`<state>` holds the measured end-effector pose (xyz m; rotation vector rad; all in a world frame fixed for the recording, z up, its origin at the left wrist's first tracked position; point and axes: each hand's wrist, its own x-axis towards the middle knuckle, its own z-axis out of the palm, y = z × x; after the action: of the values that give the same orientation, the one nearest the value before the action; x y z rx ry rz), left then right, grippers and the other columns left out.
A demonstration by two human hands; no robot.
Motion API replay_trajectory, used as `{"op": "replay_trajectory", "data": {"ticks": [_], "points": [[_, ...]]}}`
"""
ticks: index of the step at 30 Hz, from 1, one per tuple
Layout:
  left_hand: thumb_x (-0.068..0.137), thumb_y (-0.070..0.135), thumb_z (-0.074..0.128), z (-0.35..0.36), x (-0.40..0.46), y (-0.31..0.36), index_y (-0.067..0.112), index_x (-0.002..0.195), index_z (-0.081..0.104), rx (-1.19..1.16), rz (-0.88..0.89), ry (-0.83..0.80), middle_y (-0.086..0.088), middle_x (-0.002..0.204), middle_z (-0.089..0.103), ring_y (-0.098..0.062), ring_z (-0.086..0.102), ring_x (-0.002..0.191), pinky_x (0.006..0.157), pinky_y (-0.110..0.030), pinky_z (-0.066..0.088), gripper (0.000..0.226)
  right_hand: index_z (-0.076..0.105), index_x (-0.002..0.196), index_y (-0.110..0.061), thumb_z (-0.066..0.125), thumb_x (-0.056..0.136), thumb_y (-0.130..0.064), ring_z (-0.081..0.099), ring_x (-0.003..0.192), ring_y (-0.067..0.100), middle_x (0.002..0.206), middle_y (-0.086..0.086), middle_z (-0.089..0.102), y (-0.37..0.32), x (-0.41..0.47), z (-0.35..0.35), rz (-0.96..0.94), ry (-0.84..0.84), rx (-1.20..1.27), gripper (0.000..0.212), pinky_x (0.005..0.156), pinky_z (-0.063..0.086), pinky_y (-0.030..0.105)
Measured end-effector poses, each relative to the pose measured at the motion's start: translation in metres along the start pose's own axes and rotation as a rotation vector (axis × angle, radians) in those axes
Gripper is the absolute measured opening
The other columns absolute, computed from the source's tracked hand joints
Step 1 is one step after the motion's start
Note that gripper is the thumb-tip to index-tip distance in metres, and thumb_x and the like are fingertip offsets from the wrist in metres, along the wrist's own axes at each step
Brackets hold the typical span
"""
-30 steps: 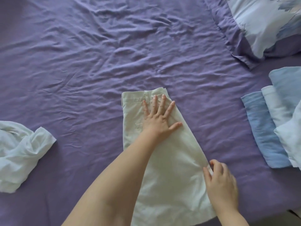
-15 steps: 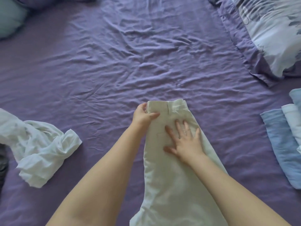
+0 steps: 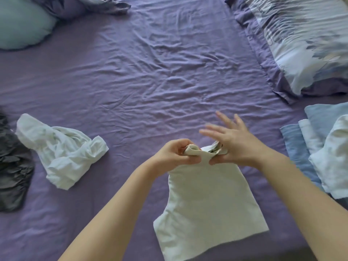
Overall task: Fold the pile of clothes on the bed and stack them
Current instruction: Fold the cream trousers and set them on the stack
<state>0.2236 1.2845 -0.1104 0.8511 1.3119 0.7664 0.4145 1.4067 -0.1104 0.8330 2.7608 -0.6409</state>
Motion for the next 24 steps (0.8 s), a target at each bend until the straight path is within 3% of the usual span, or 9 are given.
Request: {"op": "replay_trajectory", "data": {"ticks": [2,4,8,11,13,16,18,20,24], "points": [[0.084,0.010,0.072,0.010,-0.019,-0.001,0.006,0.092,0.065,-0.010,-0.010,0.044,-0.005,0.086,0.060,-0.014,0.055,0.079,0.068,-0.021,0.044,0.011,0.058,0.119,-0.047,0.070,0.070,-0.060,0.042,0.129,0.002,0.113,-0.029,0.058,-0.006,-0.013,-0.004,0.029,-0.134,0.075,0.052,0.112,0.021,0.035],[0.086,0.018,0.070,0.021,-0.035,-0.009,0.007,0.085,0.064,0.006,-0.027,0.115,-0.003,0.078,0.053,-0.013,0.048,0.073,0.064,-0.022,0.038,0.013,0.069,0.091,-0.043,0.073,0.070,-0.056,0.059,0.090,-0.003,0.085,-0.027,0.063,-0.014,-0.033,0.000,0.104,-0.190,0.345,0.025,0.086,0.045,0.026],[0.085,0.038,0.065,0.057,-0.066,-0.039,0.016,0.067,0.048,-0.051,-0.082,0.222,0.002,0.066,0.034,-0.016,0.031,0.065,0.059,-0.029,0.026,0.034,0.057,0.065,-0.016,0.070,0.076,-0.055,0.044,0.061,0.004,0.067,-0.011,0.048,-0.030,-0.075,0.036,0.117,-0.182,0.574,0.042,0.062,0.038,0.032],[0.077,0.054,0.062,0.089,-0.085,-0.074,0.014,0.064,0.038,-0.066,-0.123,0.328,-0.003,0.068,0.029,-0.018,0.029,0.064,0.061,-0.032,0.024,0.048,0.042,0.056,-0.015,0.064,0.074,-0.062,0.033,0.055,0.006,0.058,-0.011,0.036,-0.040,-0.106,0.073,0.162,-0.207,0.696,0.056,0.057,0.027,0.030],[0.075,0.058,0.061,0.109,-0.093,-0.101,0.016,0.061,0.036,-0.040,-0.176,0.361,0.004,0.060,0.029,-0.011,0.030,0.057,0.054,-0.023,0.026,0.052,0.044,0.054,-0.015,0.058,0.070,-0.070,0.034,0.053,0.011,0.056,-0.006,0.036,-0.042,-0.123,0.099,0.233,-0.213,0.756,0.059,0.056,0.028,0.030],[0.085,0.047,0.063,0.136,-0.098,-0.139,0.018,0.063,0.054,0.047,-0.255,0.327,0.014,0.055,0.045,-0.003,0.041,0.051,0.055,-0.017,0.032,0.037,0.064,0.067,-0.013,0.058,0.076,-0.063,0.054,0.067,0.021,0.065,-0.002,0.055,-0.041,-0.141,0.133,0.378,-0.215,0.716,0.051,0.064,0.041,0.032],[0.090,0.037,0.062,0.146,-0.097,-0.156,0.023,0.081,0.068,0.109,-0.329,0.332,0.013,0.077,0.065,0.004,0.058,0.072,0.065,-0.012,0.042,0.018,0.070,0.090,-0.011,0.059,0.088,-0.048,0.060,0.082,0.020,0.085,0.000,0.064,-0.037,-0.147,0.153,0.373,-0.246,0.641,0.038,0.074,0.044,0.031],[0.092,0.026,0.062,0.148,-0.094,-0.162,0.023,0.101,0.068,0.182,-0.344,0.404,0.009,0.102,0.066,-0.003,0.059,0.097,0.083,-0.014,0.045,0.011,0.063,0.119,-0.016,0.060,0.092,-0.037,0.057,0.096,0.013,0.105,-0.003,0.062,-0.035,-0.151,0.162,0.390,-0.196,0.590,0.034,0.083,0.041,0.021],[0.087,0.014,0.065,0.136,-0.085,-0.153,0.020,0.125,0.058,0.642,-0.157,0.671,0.000,0.124,0.051,-0.016,0.046,0.115,0.099,-0.027,0.040,0.039,0.052,0.131,-0.013,0.065,0.089,-0.020,0.049,0.114,0.021,0.121,0.006,0.052,-0.033,-0.149,0.164,0.588,0.258,0.532,0.045,0.096,0.034,0.023]]}}
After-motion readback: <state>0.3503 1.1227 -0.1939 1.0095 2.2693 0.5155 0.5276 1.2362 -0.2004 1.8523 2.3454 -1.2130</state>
